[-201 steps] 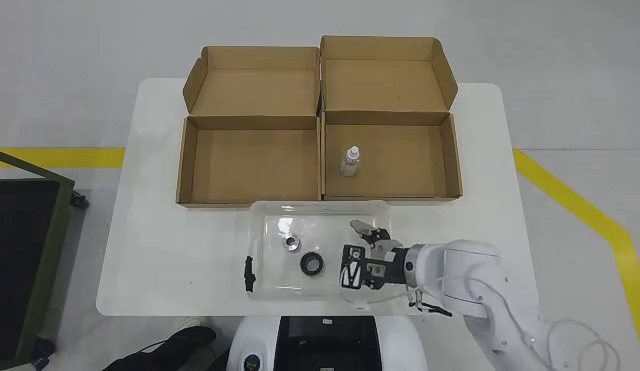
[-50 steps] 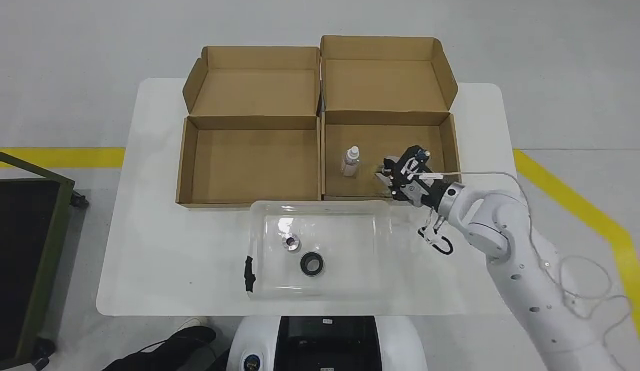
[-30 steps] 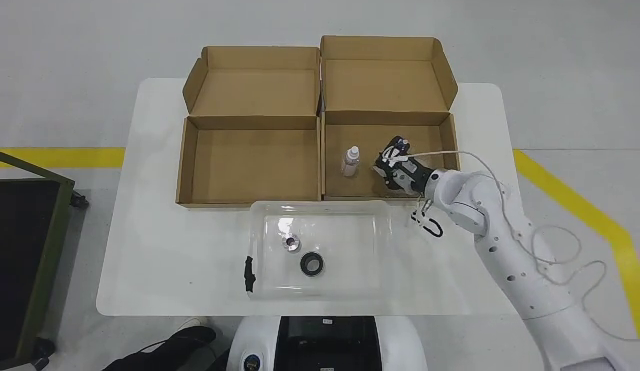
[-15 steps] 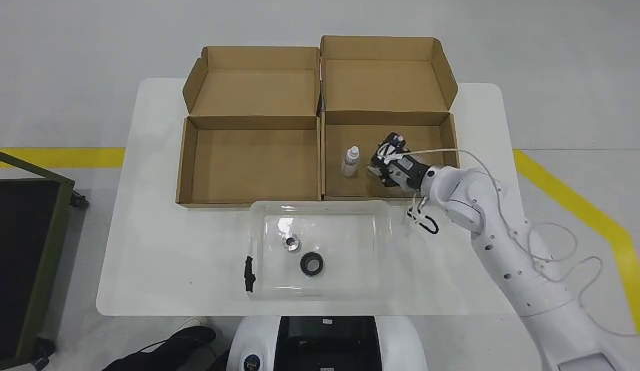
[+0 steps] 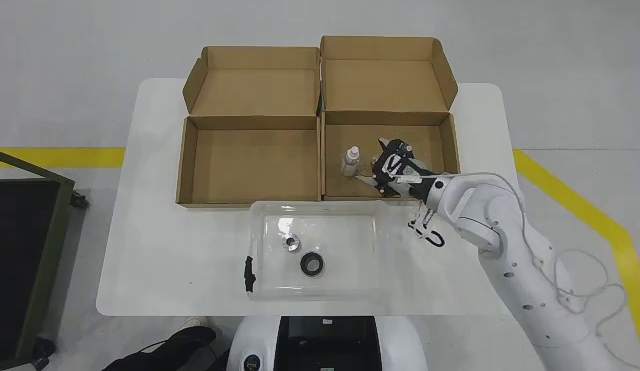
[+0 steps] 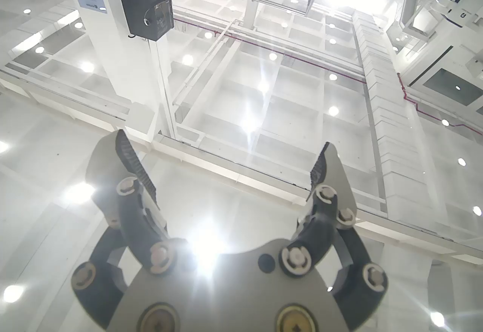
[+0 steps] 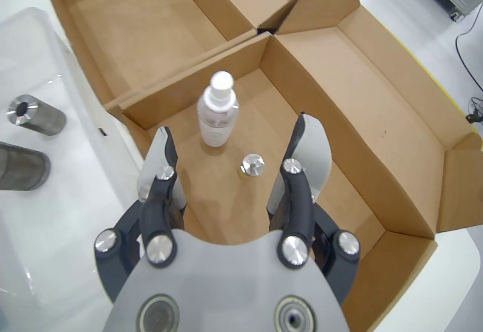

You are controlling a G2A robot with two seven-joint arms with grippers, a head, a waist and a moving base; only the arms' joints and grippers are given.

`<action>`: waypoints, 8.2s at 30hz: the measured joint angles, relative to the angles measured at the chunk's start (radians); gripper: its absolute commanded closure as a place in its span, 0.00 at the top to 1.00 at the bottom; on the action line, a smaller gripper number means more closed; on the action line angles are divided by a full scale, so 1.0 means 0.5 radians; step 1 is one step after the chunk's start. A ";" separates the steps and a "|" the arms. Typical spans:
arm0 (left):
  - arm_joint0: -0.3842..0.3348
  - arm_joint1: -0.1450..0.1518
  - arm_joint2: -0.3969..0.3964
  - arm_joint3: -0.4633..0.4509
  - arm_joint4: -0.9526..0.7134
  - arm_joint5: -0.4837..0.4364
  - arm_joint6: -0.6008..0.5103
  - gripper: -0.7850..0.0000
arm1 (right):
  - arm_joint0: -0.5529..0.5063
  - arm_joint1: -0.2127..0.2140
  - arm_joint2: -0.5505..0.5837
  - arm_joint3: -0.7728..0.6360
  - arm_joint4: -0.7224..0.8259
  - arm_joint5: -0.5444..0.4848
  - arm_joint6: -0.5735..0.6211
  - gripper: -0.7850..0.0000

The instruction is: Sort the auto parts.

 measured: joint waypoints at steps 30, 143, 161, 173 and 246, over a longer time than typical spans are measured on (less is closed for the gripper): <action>0.000 0.000 0.000 0.000 0.000 0.000 0.000 1.00 | -0.369 0.028 -0.250 -0.516 -0.132 -0.259 0.083 0.81; 0.000 0.000 0.000 0.000 0.000 0.000 0.000 1.00 | -0.249 -0.048 -0.008 -0.494 0.545 -0.011 -0.858 0.00; 0.000 0.000 0.000 0.000 0.000 0.000 0.000 1.00 | -0.007 -0.119 -0.354 -0.135 0.273 0.059 -0.652 0.00; 0.000 0.000 0.000 0.000 0.000 0.000 0.000 1.00 | 0.312 -0.233 -0.665 0.255 0.175 0.191 -0.562 0.00; 0.000 0.000 0.000 0.000 0.000 0.000 0.000 1.00 | 0.330 -0.387 -0.682 0.027 -0.169 -0.100 -0.167 0.62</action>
